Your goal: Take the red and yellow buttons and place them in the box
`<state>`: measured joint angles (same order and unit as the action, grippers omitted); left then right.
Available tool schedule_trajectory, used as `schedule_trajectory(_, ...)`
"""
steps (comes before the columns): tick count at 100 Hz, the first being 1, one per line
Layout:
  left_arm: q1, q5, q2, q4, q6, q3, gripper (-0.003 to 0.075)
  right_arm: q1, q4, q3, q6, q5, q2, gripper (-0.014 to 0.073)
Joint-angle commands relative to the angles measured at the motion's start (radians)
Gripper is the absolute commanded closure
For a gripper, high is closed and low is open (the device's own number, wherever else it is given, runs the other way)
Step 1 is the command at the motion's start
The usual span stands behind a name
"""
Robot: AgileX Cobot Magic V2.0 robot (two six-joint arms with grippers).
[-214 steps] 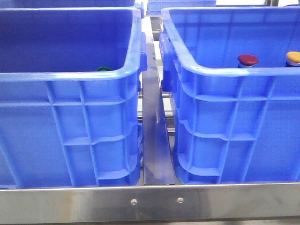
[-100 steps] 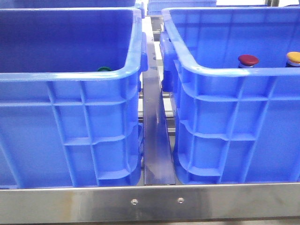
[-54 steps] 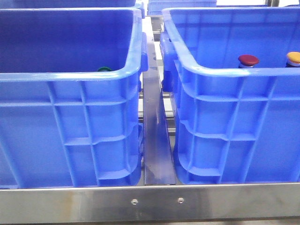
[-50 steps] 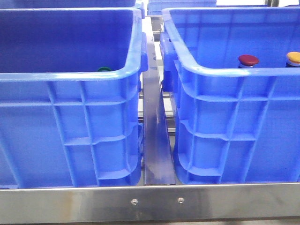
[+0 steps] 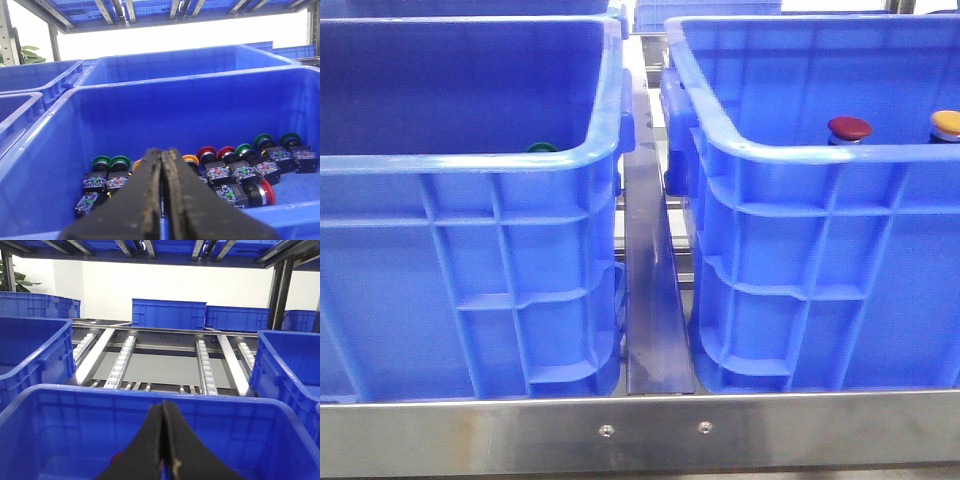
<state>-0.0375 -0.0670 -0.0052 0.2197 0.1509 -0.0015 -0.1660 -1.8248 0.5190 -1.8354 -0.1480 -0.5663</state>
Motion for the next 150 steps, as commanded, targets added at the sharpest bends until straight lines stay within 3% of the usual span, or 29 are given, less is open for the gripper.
schedule_trajectory(1, 0.0, -0.08, -0.032, -0.002, 0.011, 0.02, 0.0741, 0.0, -0.073, 0.026, 0.0, -0.03, 0.001, 0.0663)
schedule_trajectory(90, 0.0, -0.08, -0.032, -0.002, 0.011, 0.02, 0.0741, 0.012, -0.045, 0.026, 0.039, -0.051, 0.001, 0.0663)
schedule_trajectory(100, 0.0, -0.08, -0.032, -0.002, 0.011, 0.02, 0.0741, 0.012, 0.144, 0.027, 0.196, -0.063, 0.004, 0.0663)
schedule_trajectory(133, 0.0, -0.08, -0.032, -0.002, 0.011, 0.02, 0.0741, 0.012, 1.043, 0.027, 1.09, -0.054, 0.078, 0.0663)
schedule_trajectory(150, 0.0, -0.08, -0.032, -0.002, 0.011, 0.02, 0.0741, 0.018, 1.41, 0.025, 1.447, -0.054, 0.144, 0.0663)
